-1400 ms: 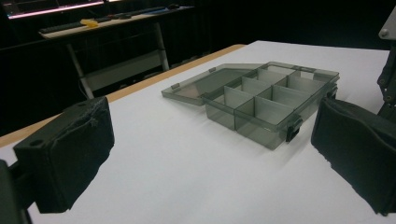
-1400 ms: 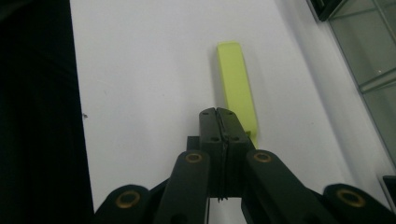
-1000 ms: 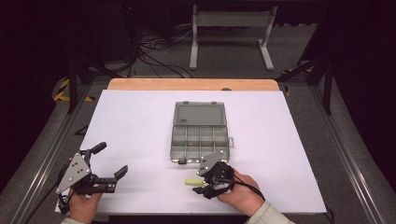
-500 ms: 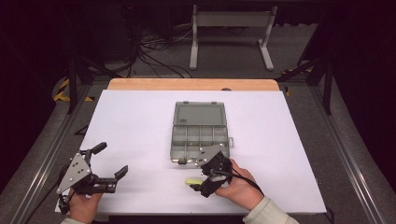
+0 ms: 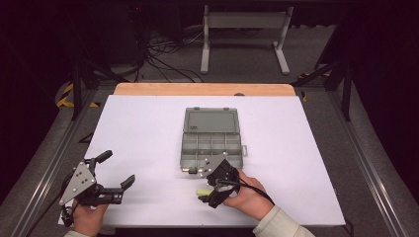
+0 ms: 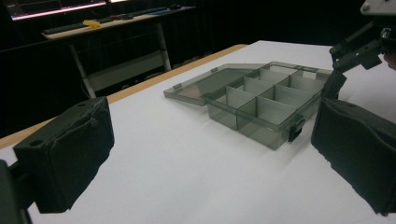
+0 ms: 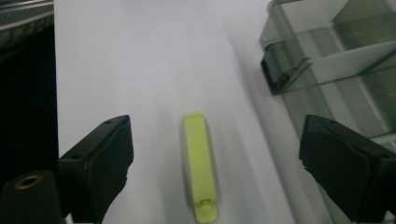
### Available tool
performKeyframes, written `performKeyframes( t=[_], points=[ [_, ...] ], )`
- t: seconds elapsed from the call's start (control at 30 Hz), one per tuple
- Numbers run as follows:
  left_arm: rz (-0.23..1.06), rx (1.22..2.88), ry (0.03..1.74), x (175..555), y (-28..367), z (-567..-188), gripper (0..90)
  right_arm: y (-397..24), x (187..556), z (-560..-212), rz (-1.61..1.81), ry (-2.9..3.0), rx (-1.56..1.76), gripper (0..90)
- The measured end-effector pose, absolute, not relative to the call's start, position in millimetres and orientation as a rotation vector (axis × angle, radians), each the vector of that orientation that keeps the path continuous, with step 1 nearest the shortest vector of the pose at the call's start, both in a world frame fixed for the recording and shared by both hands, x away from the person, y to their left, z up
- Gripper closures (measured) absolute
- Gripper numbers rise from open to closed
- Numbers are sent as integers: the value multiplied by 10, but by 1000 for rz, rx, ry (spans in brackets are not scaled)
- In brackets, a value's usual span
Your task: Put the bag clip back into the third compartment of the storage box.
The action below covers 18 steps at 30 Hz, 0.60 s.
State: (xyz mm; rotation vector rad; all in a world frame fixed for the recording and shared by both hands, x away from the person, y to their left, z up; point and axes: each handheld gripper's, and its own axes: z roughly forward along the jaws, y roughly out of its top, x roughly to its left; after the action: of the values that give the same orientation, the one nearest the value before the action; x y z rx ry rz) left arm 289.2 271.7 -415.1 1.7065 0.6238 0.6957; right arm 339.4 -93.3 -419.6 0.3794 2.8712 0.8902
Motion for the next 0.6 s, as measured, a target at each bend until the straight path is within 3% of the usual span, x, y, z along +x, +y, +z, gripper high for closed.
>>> performKeyframes(
  t=[0.17, 0.6],
  points=[
    [696, 1706, 625, 2895, 2722, -4153, 1, -866, 3370, -4267, 837, 2904, 344, 224],
    [701, 1702, 629, 2891, 2721, -4153, 1, -823, 3366, -4354, 739, 2954, 294, 635]
  ],
)
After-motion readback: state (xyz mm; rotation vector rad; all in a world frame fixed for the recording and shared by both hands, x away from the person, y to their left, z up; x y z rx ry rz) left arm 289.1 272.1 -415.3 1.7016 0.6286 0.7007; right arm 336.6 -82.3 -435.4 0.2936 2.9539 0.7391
